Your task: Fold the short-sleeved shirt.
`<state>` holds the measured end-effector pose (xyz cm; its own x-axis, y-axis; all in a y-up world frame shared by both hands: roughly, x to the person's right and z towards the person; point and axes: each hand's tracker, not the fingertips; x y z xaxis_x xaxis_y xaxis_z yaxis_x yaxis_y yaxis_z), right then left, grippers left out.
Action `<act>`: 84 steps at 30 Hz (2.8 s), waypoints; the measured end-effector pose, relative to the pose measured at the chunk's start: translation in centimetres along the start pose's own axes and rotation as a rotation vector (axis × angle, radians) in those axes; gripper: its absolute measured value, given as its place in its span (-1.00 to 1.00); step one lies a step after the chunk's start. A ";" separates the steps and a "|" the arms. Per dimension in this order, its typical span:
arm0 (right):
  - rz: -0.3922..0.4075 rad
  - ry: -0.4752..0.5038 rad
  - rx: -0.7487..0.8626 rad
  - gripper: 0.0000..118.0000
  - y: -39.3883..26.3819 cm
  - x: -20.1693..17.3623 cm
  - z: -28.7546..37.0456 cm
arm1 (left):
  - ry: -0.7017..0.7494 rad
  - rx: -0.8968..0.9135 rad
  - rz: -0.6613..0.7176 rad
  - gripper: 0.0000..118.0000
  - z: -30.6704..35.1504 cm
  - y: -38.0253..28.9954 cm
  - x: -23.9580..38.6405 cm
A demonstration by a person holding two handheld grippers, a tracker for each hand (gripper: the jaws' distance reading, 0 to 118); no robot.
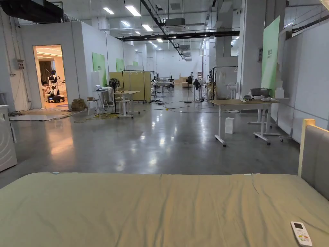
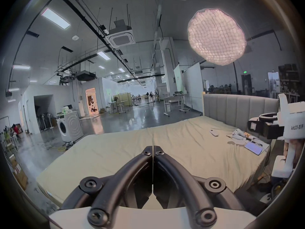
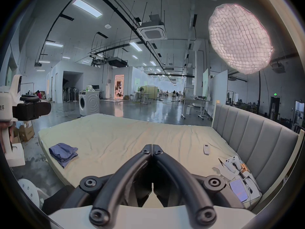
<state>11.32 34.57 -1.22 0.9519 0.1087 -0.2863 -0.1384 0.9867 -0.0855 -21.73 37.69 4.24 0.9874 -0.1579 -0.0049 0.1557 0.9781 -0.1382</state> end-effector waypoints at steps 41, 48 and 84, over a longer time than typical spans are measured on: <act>-0.091 0.068 0.012 1.00 -0.3 -1.2 -0.3 | -0.013 -0.015 0.163 1.00 -1.4 -0.6 0.4; -0.110 0.073 0.016 1.00 -0.5 -1.3 -0.4 | -0.006 -0.009 0.152 1.00 -1.4 -0.7 0.5; -0.406 0.154 0.004 1.00 0.4 0.2 -0.2 | -0.032 0.000 0.184 1.00 -0.6 0.1 0.3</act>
<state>11.41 34.92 -1.50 0.8771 -0.3077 -0.3689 0.2408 0.9461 -0.2166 -21.46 37.70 3.58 0.9996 0.0285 0.0011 -0.0281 0.9900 -0.1384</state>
